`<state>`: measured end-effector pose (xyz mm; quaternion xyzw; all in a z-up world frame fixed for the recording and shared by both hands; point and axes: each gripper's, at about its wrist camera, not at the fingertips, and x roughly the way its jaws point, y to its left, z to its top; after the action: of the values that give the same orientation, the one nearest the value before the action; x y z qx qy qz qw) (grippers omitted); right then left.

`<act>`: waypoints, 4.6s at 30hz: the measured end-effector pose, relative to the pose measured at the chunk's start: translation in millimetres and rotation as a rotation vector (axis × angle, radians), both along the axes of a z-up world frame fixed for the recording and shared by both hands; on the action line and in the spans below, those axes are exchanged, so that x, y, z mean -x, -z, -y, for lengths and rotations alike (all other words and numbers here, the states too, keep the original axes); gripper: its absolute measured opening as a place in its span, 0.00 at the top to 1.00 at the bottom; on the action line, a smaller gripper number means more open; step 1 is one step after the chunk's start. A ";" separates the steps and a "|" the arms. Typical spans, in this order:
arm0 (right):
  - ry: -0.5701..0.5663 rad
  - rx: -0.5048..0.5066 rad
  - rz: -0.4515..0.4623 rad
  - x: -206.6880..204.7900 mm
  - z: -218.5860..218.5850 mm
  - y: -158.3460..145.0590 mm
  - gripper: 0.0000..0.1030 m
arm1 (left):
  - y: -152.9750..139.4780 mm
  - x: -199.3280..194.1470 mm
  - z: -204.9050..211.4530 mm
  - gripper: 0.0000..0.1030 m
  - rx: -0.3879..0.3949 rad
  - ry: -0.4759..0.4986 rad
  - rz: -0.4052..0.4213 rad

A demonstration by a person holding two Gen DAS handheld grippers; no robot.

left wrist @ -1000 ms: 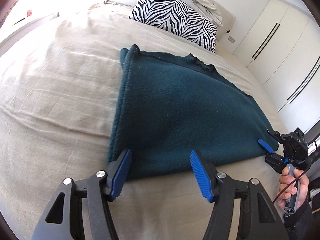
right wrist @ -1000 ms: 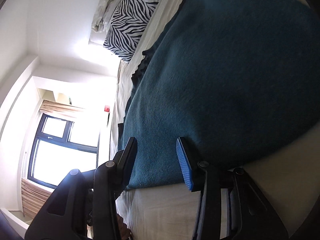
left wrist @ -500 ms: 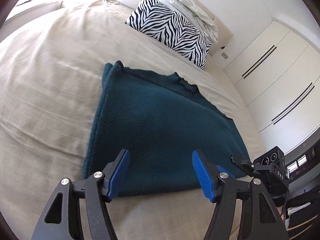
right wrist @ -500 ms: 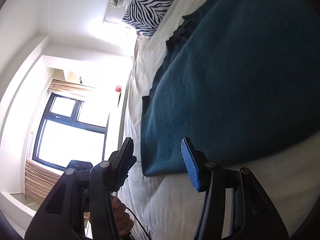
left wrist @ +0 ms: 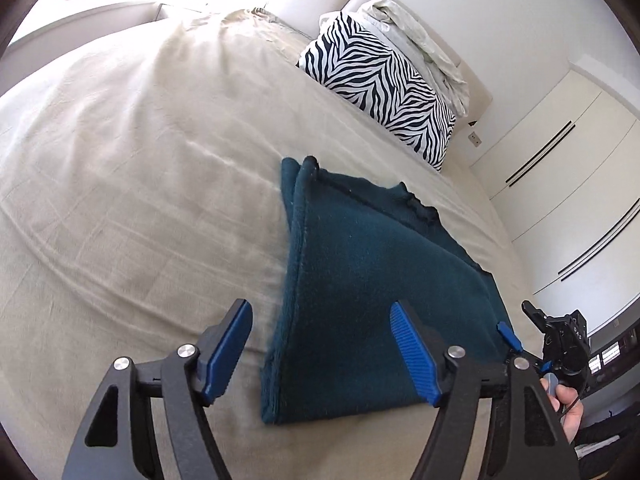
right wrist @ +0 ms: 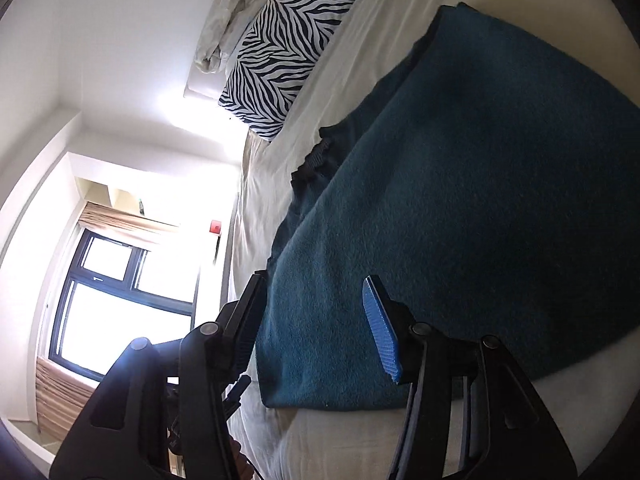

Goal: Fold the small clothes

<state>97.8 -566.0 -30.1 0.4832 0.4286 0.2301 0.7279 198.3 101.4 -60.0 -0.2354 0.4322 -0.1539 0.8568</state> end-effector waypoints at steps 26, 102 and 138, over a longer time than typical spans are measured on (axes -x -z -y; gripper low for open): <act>-0.377 0.000 -0.035 -90.5 -165.9 9.6 0.44 | 66.5 -33.6 -4.3 0.60 0.451 0.121 -0.376; -0.077 0.404 -0.074 -77.6 95.2 -3.7 0.87 | -12.9 -23.4 218.4 0.39 0.168 0.495 -0.066; 0.044 0.357 -0.068 -95.9 147.7 1.6 0.76 | -38.2 -57.1 272.1 0.39 -0.130 0.484 0.114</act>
<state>193.7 -713.8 -31.8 0.3629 0.4764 0.1180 0.7921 255.4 -170.7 -21.8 -0.0603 0.4360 -0.3393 0.8314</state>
